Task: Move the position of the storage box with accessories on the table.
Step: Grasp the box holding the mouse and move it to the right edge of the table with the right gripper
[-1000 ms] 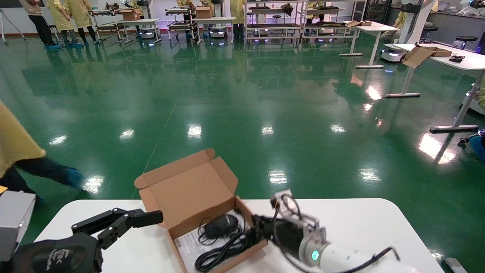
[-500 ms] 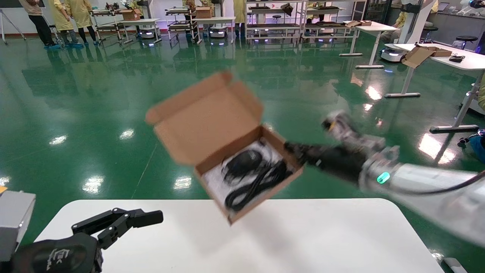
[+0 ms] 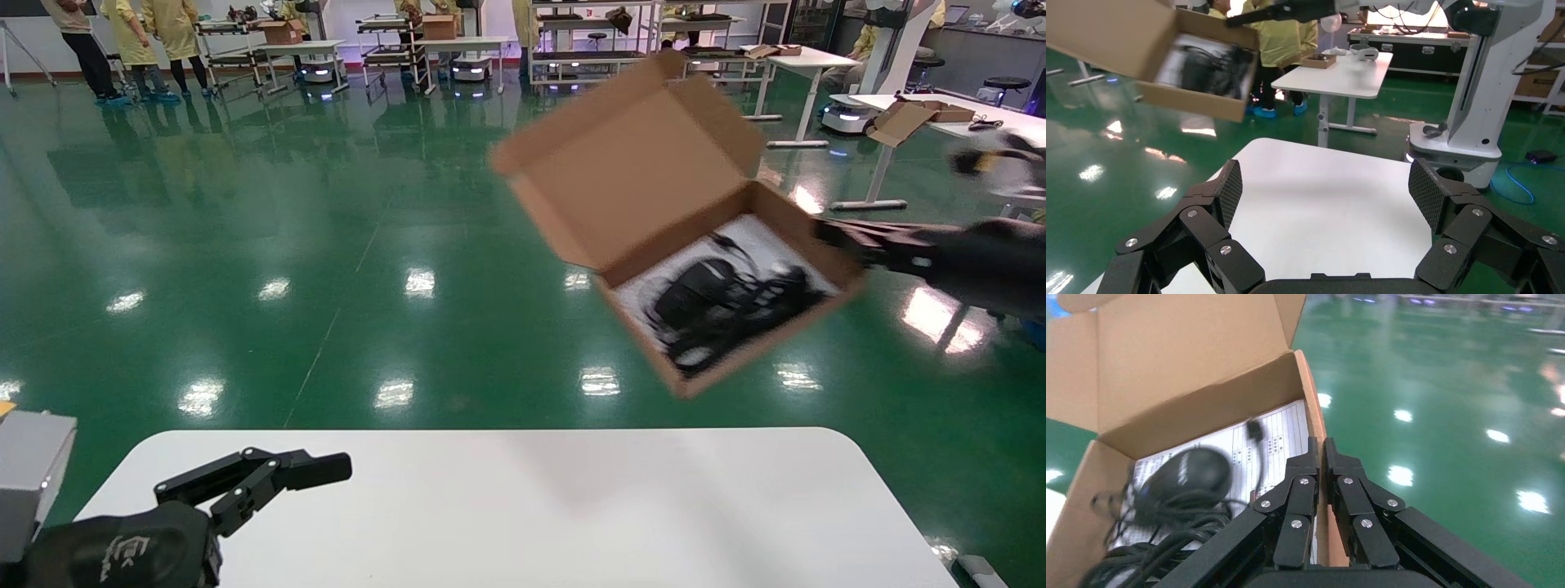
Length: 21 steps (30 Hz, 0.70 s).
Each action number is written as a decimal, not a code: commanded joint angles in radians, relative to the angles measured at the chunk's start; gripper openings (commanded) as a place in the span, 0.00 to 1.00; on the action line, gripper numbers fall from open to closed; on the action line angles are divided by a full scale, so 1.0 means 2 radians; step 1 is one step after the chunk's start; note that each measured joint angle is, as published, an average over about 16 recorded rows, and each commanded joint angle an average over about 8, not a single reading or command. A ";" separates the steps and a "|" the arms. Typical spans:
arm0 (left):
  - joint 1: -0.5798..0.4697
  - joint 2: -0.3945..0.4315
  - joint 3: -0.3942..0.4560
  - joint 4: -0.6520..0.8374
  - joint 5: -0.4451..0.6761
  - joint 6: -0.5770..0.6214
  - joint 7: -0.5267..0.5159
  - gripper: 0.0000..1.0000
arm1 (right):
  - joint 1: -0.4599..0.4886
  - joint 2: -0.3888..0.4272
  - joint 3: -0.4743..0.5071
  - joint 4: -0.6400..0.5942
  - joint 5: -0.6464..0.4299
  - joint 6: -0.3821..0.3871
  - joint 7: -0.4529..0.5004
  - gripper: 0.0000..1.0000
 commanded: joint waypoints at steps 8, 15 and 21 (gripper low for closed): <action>0.000 0.000 0.000 0.000 0.000 0.000 0.000 1.00 | -0.037 0.039 0.010 -0.045 0.013 0.007 -0.030 0.00; 0.000 0.000 0.000 0.000 0.000 0.000 0.000 1.00 | -0.114 0.045 0.033 -0.069 0.045 0.028 -0.058 0.00; 0.000 0.000 0.000 0.000 0.000 0.000 0.000 1.00 | -0.177 0.039 0.056 -0.078 0.079 0.057 -0.082 0.00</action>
